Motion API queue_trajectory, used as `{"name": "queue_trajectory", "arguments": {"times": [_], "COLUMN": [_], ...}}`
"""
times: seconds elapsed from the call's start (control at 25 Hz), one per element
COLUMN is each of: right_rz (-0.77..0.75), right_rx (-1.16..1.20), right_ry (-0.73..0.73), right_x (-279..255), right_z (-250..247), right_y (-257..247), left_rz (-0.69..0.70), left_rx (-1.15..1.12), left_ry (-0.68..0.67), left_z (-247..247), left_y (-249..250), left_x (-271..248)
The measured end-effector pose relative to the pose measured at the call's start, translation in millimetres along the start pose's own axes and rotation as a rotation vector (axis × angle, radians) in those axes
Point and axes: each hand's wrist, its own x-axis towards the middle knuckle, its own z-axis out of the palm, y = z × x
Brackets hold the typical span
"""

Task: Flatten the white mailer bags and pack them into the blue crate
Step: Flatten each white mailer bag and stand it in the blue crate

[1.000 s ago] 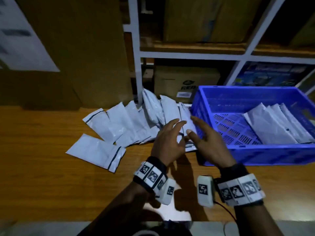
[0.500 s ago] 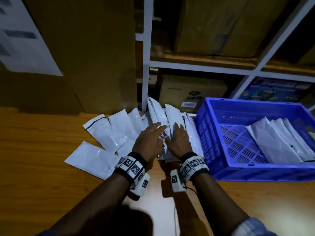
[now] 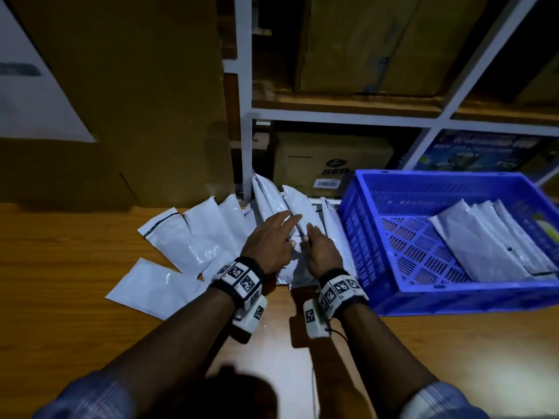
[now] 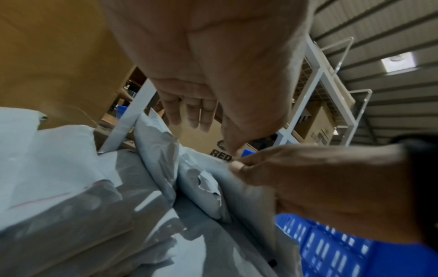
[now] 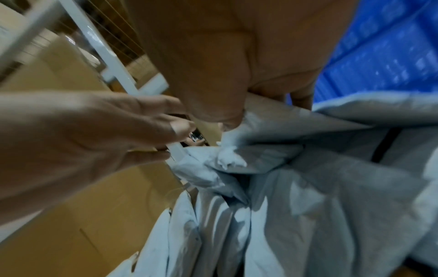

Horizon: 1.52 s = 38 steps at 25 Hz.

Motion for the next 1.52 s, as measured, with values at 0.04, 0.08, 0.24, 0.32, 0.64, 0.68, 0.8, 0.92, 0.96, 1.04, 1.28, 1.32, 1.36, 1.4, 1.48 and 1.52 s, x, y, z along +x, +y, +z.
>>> {"name": "queue_trajectory", "arguments": {"times": [0.04, 0.08, 0.24, 0.32, 0.64, 0.68, 0.8, 0.92, 0.96, 1.04, 1.28, 1.32, 1.36, 1.4, 1.48, 1.52], "right_rz": [-0.032, -0.080, -0.228, -0.278, -0.308, -0.309, -0.210, -0.210, -0.203, -0.186, -0.223, -0.221, -0.216, -0.217, -0.220, -0.206], "right_rx": [0.018, 0.028, 0.115, 0.127, -0.068, -0.125, -0.232, -0.283, -0.281, -0.279, -0.315, -0.310, -0.303, -0.293, -0.279, -0.273], "right_ry": [0.025, 0.040, -0.033, -0.064, -0.094, -0.131, -0.338, -0.406, -0.412, -0.407, -0.347, -0.346, -0.343, -0.333, -0.284, -0.259], "right_x": [-12, -26, -89, -120, -194, -199, -220, -237, -241, -246, -252, -251, -250, -251, -253, -254], "right_z": [-4, -9, -25, -35, -38, -36, -17, 11, 20, 33, 55, 55, 54, 54, 53, 52], "right_y": [1, 2, 8, 14, 53, 55, 61, 71, 74, 83, 102, 102, 101, 100, 93, 88], "left_rz": [0.042, 0.076, 0.180, 0.257, 0.224, 0.181, 0.015, -0.157, -0.202, -0.265, -0.264, -0.259, -0.253, -0.249, -0.244, -0.244], "left_rx": [0.030, 0.057, 0.271, 0.403, 0.556, 0.561, 0.562, 0.517, 0.491, 0.415, 0.344, 0.333, 0.321, 0.315, 0.301, 0.286], "left_ry": [-0.004, -0.021, -0.186, -0.205, -0.010, 0.012, -0.043, -0.156, -0.174, -0.149, 0.008, -0.008, -0.031, -0.051, -0.072, -0.075], "left_z": [-2, -4, -4, 3, 45, 55, 90, 122, 130, 137, 135, 138, 142, 146, 152, 156], "left_y": [1, 4, 14, 20, 45, 47, 50, 56, 60, 67, 64, 59, 53, 47, 35, 32], "left_x": [1, 1, -7, -19, -118, -133, -171, -201, -210, -223, -223, -221, -219, -219, -219, -219]}}
